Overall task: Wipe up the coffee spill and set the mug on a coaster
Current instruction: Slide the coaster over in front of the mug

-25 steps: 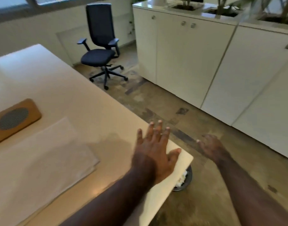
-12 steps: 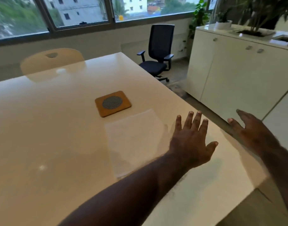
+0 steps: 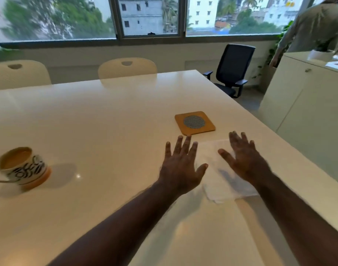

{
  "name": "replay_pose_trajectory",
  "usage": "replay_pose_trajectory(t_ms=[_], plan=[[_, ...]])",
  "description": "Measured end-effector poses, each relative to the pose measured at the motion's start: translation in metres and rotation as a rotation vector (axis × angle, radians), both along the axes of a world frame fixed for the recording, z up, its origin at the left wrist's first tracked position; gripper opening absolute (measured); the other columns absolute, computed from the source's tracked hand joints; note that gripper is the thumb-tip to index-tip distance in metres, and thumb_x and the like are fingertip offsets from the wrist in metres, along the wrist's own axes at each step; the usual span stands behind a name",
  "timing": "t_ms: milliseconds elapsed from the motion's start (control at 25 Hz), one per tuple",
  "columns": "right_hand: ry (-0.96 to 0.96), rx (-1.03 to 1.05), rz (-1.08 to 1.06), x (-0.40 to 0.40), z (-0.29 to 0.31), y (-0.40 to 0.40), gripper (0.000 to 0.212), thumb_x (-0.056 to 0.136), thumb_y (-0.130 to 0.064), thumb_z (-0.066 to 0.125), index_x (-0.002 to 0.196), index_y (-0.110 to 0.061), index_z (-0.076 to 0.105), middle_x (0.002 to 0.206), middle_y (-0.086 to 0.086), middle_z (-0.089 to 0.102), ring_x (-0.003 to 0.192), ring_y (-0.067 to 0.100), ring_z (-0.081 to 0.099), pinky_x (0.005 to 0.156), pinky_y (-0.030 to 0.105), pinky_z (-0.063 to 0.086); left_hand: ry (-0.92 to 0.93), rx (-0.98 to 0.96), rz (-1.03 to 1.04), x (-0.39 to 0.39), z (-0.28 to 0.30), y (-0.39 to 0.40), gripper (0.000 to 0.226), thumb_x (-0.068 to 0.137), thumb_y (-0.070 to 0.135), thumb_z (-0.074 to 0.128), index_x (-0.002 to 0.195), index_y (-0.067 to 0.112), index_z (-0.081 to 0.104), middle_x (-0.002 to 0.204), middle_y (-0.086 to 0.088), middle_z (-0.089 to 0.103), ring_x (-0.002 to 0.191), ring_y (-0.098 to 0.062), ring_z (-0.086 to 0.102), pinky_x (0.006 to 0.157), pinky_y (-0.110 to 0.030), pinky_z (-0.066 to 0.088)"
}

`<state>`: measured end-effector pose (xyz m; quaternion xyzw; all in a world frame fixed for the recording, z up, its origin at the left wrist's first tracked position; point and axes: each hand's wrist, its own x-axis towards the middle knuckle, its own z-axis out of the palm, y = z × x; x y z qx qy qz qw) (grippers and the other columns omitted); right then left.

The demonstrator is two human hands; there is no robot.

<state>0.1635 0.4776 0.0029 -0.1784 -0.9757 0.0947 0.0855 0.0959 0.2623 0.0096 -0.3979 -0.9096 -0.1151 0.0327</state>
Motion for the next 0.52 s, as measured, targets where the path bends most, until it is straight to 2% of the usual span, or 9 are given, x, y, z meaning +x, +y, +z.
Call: replay_pose_trajectory(t_ms=[240, 360, 520], plan=[[-0.104, 0.017, 0.147, -0.049, -0.010, -0.111, 0.091, 0.082, -0.076, 0.006, 0.151, -0.019, -0.012, 0.158, -0.004, -0.016, 0.144, 0.016, -0.019, 0.118, 0.039, 0.000, -0.054, 0.015, 0.203, -0.043, -0.008, -0.102, 0.077, 0.093, 0.066, 0.018, 0.154, 0.025, -0.002, 0.161, 0.001, -0.017, 0.147, -0.020, -0.021, 0.120, -0.053, -0.005], [-0.126, 0.050, 0.211, -0.061, -0.020, -0.146, 0.092, 0.082, -0.077, 0.006, 0.150, -0.019, -0.015, 0.157, -0.002, -0.021, 0.142, 0.016, -0.023, 0.116, 0.036, -0.005, -0.056, 0.036, 0.264, -0.054, -0.012, -0.133, 0.077, 0.092, 0.067, 0.017, 0.154, 0.024, -0.002, 0.161, 0.001, -0.017, 0.147, -0.020, -0.020, 0.120, -0.052, -0.005], [-0.131, 0.040, 0.231, -0.069, -0.031, -0.168, 0.094, 0.081, -0.080, 0.008, 0.149, -0.020, -0.018, 0.155, -0.004, -0.025, 0.142, 0.016, -0.024, 0.117, 0.037, -0.005, -0.076, 0.058, 0.318, -0.059, -0.022, -0.150, 0.077, 0.089, 0.065, 0.011, 0.154, 0.025, 0.000, 0.160, 0.002, -0.020, 0.147, -0.019, -0.021, 0.119, -0.049, -0.009]])
